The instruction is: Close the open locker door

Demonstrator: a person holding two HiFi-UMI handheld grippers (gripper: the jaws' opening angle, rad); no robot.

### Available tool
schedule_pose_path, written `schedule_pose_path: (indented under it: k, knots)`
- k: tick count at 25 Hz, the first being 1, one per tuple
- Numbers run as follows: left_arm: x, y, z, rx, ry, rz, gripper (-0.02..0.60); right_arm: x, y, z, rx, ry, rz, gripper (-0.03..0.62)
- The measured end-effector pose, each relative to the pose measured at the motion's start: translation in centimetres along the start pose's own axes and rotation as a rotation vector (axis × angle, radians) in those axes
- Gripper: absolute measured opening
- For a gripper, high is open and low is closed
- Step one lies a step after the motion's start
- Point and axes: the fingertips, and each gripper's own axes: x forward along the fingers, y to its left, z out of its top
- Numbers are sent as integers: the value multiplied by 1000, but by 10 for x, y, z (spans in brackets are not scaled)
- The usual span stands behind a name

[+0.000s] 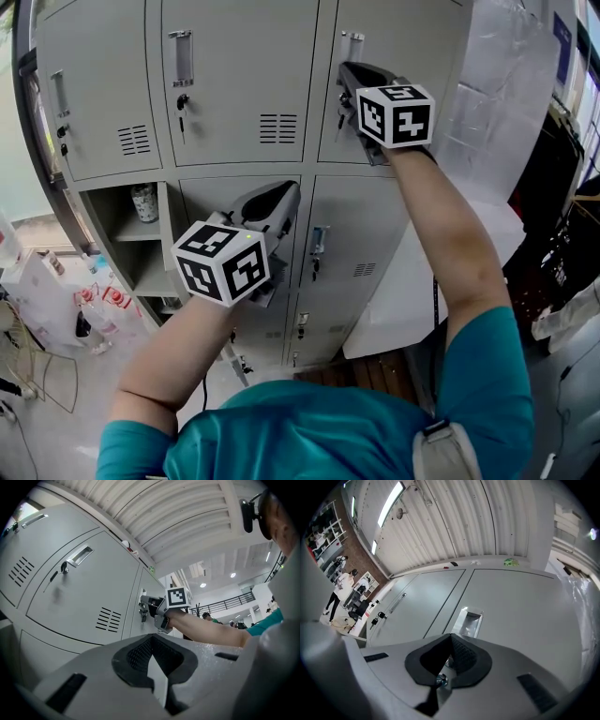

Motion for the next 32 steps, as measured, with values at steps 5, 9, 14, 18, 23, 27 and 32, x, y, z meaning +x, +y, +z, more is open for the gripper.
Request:
schedule_pose_path:
  k: [5,9,14,18,23,27,32]
  knots:
    - [5,-2,-4,0,9,1,3,-1,0,-1,24,-4,5,2]
    - [9,-4,-4,-4,11,2,3,-9,-1,6,57,-40,26,2]
    - [18,-10,-1,4,3,-7,3,-63,10,17,124,-135,85,2]
    - [27,-15,3,16,-5,-15,3,-128,13,-10,189,-138,117,2]
    - [39,-20,2,31,-7,-16,3,-192,-12,-71,262,-50,25,2]
    - [50,-25,-3,25,1,-24,3,-219,-33,-97,279,4,-37,1]
    - [60,-40,-10,40,13,-54,3,-231,-41,-102,274,18,-48,2]
